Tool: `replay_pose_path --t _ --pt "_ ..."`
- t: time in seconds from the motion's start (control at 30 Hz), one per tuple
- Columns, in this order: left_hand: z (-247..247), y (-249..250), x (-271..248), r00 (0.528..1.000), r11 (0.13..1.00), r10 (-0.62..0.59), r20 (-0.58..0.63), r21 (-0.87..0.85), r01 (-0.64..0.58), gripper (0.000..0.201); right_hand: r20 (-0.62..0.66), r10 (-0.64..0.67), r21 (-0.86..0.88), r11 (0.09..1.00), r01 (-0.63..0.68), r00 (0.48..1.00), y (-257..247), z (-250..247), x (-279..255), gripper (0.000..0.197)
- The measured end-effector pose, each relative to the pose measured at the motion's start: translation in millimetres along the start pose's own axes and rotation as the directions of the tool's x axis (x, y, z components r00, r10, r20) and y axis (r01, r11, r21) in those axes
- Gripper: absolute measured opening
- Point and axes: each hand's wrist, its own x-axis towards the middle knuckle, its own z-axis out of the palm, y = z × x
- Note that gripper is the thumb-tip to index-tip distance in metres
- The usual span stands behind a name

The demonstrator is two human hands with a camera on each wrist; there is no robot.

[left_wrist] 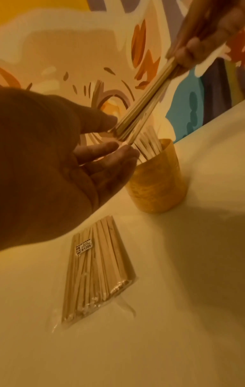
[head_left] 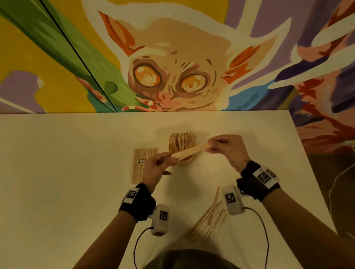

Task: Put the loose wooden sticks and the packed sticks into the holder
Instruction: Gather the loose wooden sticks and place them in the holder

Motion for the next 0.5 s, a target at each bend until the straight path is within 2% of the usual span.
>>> replay_pose_path --t 0.1,0.23,0.37,0.5 --pt "-4.6 -3.9 16.1 0.997 0.979 0.07 -0.039 0.196 -0.061 0.012 0.02 -0.08 -0.155 0.984 0.082 0.997 -21.7 -2.8 27.8 0.01" --pt "-3.4 -10.7 26.2 0.985 0.853 0.167 -0.037 0.506 -0.125 0.005 0.132 -0.135 -0.418 0.891 0.179 0.982 -35.8 11.9 52.0 0.004" --pt "1.4 -16.0 28.9 0.968 0.732 0.25 0.032 0.649 -0.21 0.011 0.325 -0.074 -0.721 0.626 0.297 0.943 -36.9 39.9 60.2 0.005" --pt "1.1 -19.3 31.6 0.955 0.685 0.29 0.062 0.683 -0.253 0.013 0.444 0.004 -0.834 0.367 0.412 0.896 -22.5 64.2 63.4 0.008"
